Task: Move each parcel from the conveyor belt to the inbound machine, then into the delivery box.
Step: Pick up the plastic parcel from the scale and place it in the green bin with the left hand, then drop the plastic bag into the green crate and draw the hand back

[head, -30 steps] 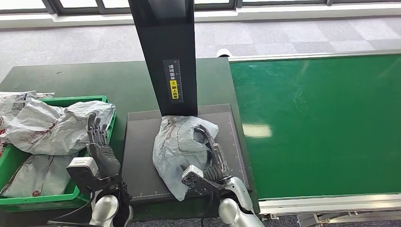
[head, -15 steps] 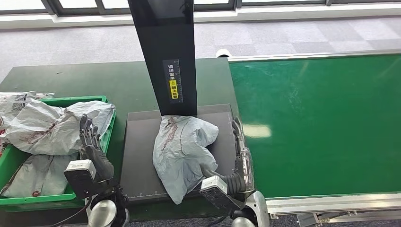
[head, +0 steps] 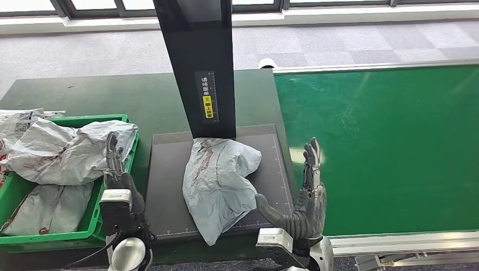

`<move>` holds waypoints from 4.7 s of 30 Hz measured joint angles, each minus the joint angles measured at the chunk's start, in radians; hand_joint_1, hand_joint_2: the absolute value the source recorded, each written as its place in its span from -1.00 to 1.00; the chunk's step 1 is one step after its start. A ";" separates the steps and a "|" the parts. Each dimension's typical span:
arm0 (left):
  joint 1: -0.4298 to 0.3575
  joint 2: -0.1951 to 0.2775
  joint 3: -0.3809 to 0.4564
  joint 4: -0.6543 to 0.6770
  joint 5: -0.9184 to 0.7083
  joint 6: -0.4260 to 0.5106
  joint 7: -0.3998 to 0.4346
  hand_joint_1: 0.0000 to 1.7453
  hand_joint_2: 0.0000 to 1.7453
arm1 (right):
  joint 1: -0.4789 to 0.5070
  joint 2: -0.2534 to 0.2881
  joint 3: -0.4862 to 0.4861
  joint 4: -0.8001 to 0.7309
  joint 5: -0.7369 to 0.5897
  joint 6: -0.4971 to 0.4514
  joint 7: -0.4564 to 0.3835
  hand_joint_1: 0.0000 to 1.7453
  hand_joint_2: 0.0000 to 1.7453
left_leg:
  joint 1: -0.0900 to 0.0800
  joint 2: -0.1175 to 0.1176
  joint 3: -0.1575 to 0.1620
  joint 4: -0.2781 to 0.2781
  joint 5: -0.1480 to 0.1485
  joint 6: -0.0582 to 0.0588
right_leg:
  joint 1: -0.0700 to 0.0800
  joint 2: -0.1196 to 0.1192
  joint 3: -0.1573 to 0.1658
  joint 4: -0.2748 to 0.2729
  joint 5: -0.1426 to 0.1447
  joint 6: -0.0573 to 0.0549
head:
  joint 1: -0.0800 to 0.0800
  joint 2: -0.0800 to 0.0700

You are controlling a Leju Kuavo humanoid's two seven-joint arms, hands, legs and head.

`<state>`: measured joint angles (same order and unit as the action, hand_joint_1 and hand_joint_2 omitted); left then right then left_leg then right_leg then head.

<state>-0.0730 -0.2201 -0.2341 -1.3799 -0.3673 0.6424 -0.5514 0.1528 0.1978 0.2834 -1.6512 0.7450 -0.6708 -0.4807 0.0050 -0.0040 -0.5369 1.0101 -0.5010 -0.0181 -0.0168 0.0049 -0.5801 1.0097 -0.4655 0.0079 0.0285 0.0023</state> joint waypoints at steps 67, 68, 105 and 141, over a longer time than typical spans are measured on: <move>0.255 -0.026 0.172 -0.333 -0.299 0.057 -0.143 1.00 1.00 | 0.155 0.065 -0.090 -0.267 -0.105 -0.030 -0.218 -1.00 1.00 | 0.000 0.001 -0.002 0.000 0.000 0.000 | 0.000 0.000 -0.001 0.000 0.000 0.000 | 0.000 0.000; 0.256 -0.032 0.193 -0.360 -0.304 0.057 -0.144 1.00 1.00 | 0.157 0.065 -0.093 -0.268 -0.108 -0.030 -0.218 -1.00 1.00 | 0.000 0.001 -0.002 0.000 0.000 0.000 | 0.000 0.000 -0.001 0.000 0.000 0.000 | 0.000 0.000; -0.409 0.254 0.707 0.582 -0.700 0.056 0.171 1.00 1.00 | 0.135 0.052 -0.098 -0.246 -0.106 -0.029 -0.218 -1.00 1.00 | 0.001 -0.002 -0.001 -0.003 0.005 -0.005 | 0.000 -0.002 0.005 0.001 0.003 -0.006 | 0.000 0.000; -0.122 -0.047 0.650 0.170 0.057 0.050 -0.146 -1.00 -1.00 | 0.065 0.050 -0.122 -0.174 -0.089 -0.029 -0.218 -1.00 1.00 | -0.007 -0.002 0.016 -0.008 -0.004 0.001 | -0.008 -0.002 0.021 0.000 -0.009 0.001 | 0.000 0.000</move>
<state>-0.1947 -0.2669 0.4160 -1.2104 -0.3107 0.6928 -0.6973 0.2179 0.2481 0.1618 -1.8250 0.6560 -0.6999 -0.6985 -0.0025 -0.0055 -0.5207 1.0022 -0.5054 -0.0175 -0.0244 0.0029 -0.5592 1.0100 -0.4742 0.0086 0.0286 0.0023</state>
